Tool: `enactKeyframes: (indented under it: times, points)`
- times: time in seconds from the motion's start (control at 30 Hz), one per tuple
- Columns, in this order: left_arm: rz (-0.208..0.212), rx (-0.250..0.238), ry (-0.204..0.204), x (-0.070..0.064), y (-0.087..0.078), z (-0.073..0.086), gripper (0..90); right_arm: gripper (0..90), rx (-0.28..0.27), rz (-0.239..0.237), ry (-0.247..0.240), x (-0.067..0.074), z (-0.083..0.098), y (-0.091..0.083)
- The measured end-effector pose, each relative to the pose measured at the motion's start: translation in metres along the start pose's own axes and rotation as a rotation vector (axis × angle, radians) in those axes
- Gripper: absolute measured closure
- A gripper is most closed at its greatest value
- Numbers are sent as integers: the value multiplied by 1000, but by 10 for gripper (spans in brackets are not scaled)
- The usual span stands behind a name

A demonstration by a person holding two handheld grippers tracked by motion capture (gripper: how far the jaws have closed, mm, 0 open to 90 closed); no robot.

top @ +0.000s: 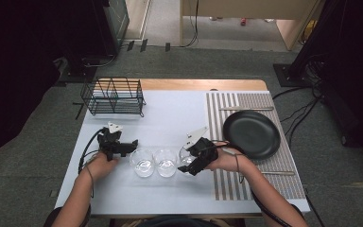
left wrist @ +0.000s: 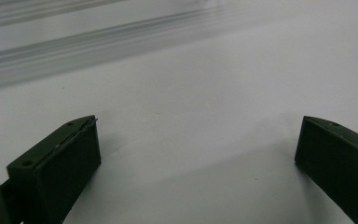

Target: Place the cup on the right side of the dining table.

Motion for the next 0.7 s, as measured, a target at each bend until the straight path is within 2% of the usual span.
enactKeyframes:
  times: [0.7]
  points:
    - [0,0,0,0,0,0,0,196,-30,32,25,-6,-3,-2]
Point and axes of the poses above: each handheld gripper's, and its own axes: y roughly forward along the jaws, z roughly out of its underside, x roughly to its left, the point moved 6 cm from there along y, roughly forward along the jaws, and after that the axes turned 9 degrees about y, right-handed, at the moved point
